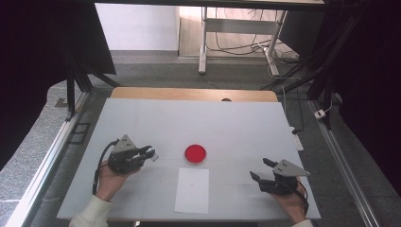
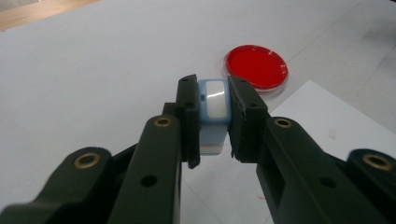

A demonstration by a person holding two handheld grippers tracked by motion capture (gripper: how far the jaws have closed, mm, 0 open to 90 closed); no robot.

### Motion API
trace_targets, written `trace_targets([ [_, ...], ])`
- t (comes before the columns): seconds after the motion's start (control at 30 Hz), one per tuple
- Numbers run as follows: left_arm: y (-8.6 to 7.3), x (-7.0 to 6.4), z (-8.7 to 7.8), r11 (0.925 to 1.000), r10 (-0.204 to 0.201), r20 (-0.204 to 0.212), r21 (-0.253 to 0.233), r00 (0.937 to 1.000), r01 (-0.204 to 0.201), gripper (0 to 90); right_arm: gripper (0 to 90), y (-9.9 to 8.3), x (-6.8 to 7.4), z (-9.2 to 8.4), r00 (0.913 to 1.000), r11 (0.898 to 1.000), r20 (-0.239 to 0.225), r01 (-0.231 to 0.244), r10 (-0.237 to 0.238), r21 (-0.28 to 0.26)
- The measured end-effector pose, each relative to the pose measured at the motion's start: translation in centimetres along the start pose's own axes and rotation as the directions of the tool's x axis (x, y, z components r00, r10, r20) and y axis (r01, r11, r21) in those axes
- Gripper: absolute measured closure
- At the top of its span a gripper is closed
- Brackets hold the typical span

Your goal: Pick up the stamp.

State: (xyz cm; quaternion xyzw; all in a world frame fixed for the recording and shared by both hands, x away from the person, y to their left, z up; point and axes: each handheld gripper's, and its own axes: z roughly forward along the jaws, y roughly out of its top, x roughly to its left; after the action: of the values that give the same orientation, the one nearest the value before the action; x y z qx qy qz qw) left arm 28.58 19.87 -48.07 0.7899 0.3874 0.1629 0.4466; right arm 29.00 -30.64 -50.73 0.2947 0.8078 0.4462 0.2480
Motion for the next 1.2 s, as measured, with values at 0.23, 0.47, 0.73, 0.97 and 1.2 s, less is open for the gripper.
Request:
trace_targets([
  [0.23,0.5,-0.6,0.3,0.9999,0.003,0.037,-0.014,0.9993,-0.002,75.3,27.6,0.0,0.0,0.0,1.0,1.0,0.004,0.003,-0.003,0.001],
  [0.47,1.1,-1.1,0.8,0.9996,-0.003,0.075,-0.028,0.9972,0.005,75.3,27.6,0.2,0.1,-0.1,1.0,1.0,0.01,-0.001,0.001,-0.006],
  [0.73,1.8,-1.8,1.6,0.9995,0.009,0.111,-0.031,0.9938,-0.005,75.3,27.5,0.2,0.0,0.0,0.9999,1.0,0.011,-0.005,0.005,-0.004],
  [0.97,2.6,-2.7,2.2,0.9989,0.028,0.146,-0.041,0.9888,-0.022,75.2,27.6,0.3,0.1,-0.1,0.9998,1.0,0.014,-0.016,0.017,-0.015],
  [1.2,3.4,-4.0,2.8,0.9978,0.053,0.187,-0.05,0.981,-0.044,75.2,27.7,0.3,0.5,-0.5,0.9997,1.0,0.02,-0.014,0.014,-0.02],
])
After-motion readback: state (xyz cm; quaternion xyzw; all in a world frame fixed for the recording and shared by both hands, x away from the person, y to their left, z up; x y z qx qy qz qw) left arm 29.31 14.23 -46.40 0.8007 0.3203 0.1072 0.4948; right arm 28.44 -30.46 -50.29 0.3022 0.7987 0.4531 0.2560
